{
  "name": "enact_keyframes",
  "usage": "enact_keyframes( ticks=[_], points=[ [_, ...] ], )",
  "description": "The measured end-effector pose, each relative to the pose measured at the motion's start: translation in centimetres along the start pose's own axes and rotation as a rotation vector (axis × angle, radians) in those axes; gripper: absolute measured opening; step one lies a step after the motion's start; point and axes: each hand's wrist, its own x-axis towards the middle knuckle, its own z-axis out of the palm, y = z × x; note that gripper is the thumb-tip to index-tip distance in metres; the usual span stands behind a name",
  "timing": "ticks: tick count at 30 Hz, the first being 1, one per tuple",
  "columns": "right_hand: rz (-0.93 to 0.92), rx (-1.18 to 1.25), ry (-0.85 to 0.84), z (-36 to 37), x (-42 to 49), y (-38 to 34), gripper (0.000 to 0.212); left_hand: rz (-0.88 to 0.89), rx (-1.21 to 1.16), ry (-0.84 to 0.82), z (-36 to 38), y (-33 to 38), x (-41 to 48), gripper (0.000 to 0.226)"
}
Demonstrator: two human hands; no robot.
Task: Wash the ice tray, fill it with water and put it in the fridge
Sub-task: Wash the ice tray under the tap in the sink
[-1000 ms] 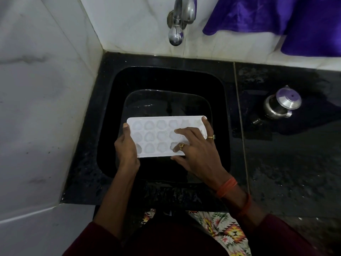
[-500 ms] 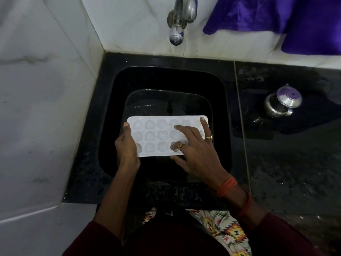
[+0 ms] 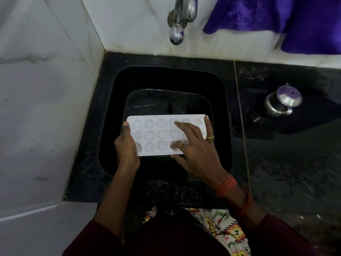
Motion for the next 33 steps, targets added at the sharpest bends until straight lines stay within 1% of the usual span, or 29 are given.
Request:
enact_keyframes(
  ticks=[2, 4, 5, 8, 10, 14, 17, 20, 22, 25, 27, 29, 33],
  points=[
    [0.007, -0.007, -0.028, 0.16, -0.07, -0.06, 0.052, 0.002, 0.0, -0.004, -0.02, 0.07, -0.03, 0.041],
    [0.015, -0.011, -0.055, 0.19, -0.12, -0.1, 0.053, 0.006, 0.002, -0.002, 0.03, 0.01, -0.11, 0.039],
    [0.019, -0.014, -0.058, 0.16, -0.11, -0.1, 0.049, 0.008, 0.004, 0.001, 0.06, -0.02, -0.16, 0.037],
    [0.033, -0.012, -0.028, -0.05, -0.11, -0.07, 0.029, 0.019, 0.014, 0.009, 0.06, -0.11, -0.22, 0.037],
    [0.047, -0.011, -0.019, -0.16, -0.14, -0.1, 0.026, 0.02, 0.017, 0.013, 0.06, -0.15, -0.17, 0.037],
    [0.035, -0.07, -0.065, 0.12, -0.2, -0.08, 0.03, 0.011, 0.009, 0.009, 0.12, -0.13, -0.06, 0.039],
    [0.029, -0.094, -0.094, 0.29, -0.24, 0.03, 0.039, 0.008, 0.008, 0.009, 0.13, -0.2, -0.02, 0.039],
    [0.026, -0.067, -0.06, 0.11, -0.14, 0.06, 0.032, 0.01, 0.007, 0.01, 0.07, -0.24, -0.03, 0.039],
    [0.027, -0.052, -0.056, 0.06, -0.11, 0.13, 0.032, 0.011, 0.0, 0.006, 0.1, -0.2, -0.14, 0.037],
    [0.034, -0.052, -0.074, 0.21, -0.17, 0.16, 0.047, 0.018, -0.003, 0.012, 0.27, -0.04, -0.37, 0.035],
    [0.043, -0.045, -0.077, 0.21, -0.19, 0.21, 0.051, 0.023, 0.008, 0.016, 0.28, -0.11, -0.32, 0.035],
    [0.057, -0.058, -0.073, 0.05, -0.16, 0.31, 0.05, 0.026, 0.012, 0.015, 0.25, -0.21, -0.22, 0.034],
    [0.064, -0.085, -0.035, -0.31, -0.08, 0.8, 0.04, 0.032, 0.017, 0.013, 0.3, -0.28, -0.25, 0.034]
  ],
)
